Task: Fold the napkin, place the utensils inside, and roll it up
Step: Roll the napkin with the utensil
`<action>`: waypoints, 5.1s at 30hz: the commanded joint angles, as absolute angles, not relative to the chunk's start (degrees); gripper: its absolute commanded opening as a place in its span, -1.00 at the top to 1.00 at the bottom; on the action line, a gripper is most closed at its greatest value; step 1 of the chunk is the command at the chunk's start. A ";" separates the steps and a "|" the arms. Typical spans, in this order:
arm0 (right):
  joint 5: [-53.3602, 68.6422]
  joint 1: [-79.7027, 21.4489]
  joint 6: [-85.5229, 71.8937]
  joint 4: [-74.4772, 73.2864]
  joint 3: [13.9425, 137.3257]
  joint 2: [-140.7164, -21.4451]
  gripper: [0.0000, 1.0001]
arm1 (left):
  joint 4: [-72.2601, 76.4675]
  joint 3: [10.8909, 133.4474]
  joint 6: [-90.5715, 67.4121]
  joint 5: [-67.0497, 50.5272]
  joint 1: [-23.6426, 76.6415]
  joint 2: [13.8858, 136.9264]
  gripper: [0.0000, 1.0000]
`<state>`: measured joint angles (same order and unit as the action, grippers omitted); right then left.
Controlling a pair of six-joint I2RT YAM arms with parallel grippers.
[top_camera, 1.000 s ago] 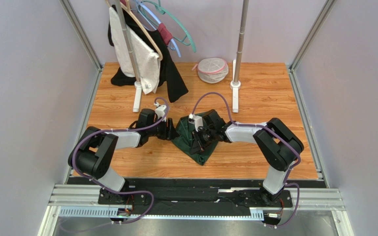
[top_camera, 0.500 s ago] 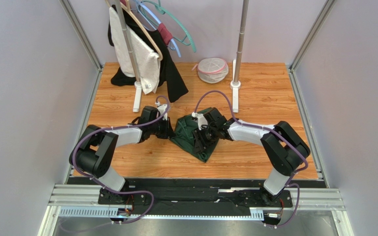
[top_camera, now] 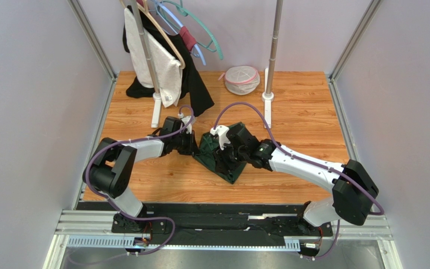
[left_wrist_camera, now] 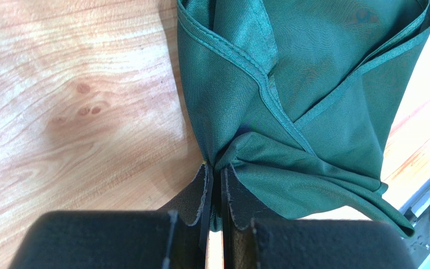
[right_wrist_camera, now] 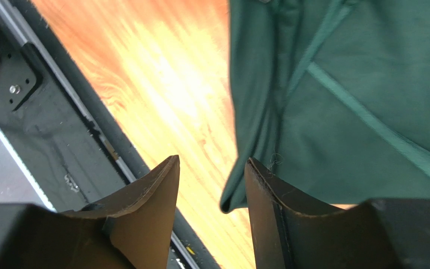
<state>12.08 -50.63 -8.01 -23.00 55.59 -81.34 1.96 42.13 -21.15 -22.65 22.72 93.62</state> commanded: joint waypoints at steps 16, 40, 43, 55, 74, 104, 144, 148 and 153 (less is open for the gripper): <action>13.47 -53.79 -13.10 -23.81 52.56 -88.41 0.05 | -2.99 43.33 -19.07 -21.09 22.24 95.71 1.00; 11.07 -49.48 -12.92 -24.08 52.12 -85.44 0.08 | -3.08 43.68 -17.93 -21.53 22.06 96.42 1.00; 10.72 -49.40 -13.09 -24.52 52.47 -85.08 0.08 | -3.08 43.77 -17.93 -21.71 22.06 96.50 1.00; 7.38 -47.99 -12.92 -24.52 50.63 -87.45 0.08 | -3.25 43.77 -17.75 -21.80 22.06 96.42 1.00; 11.34 -46.84 -17.84 -20.30 45.88 -91.94 0.07 | -3.43 44.03 -17.93 -21.88 21.97 96.50 1.00; -9.49 -59.33 -2.20 -18.28 57.83 -95.18 -0.09 | -6.68 47.11 -17.31 -22.41 21.80 99.23 1.00; 34.18 -46.85 -8.88 -14.94 52.12 -106.61 1.00 | 2.28 35.34 -25.40 -11.51 18.63 78.33 -0.22; 40.76 -44.48 -10.28 -14.68 53.08 -108.54 1.00 | 2.81 31.83 -24.96 -12.48 18.63 74.72 -0.23; 45.00 -41.31 -11.51 -15.03 54.75 -111.00 1.00 | 7.98 26.38 -24.00 -15.81 18.63 66.73 -0.24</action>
<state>43.05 -42.85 -11.16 -8.86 55.16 -106.76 1.67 29.54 -24.53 -13.15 18.90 72.58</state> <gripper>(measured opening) 0.153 0.617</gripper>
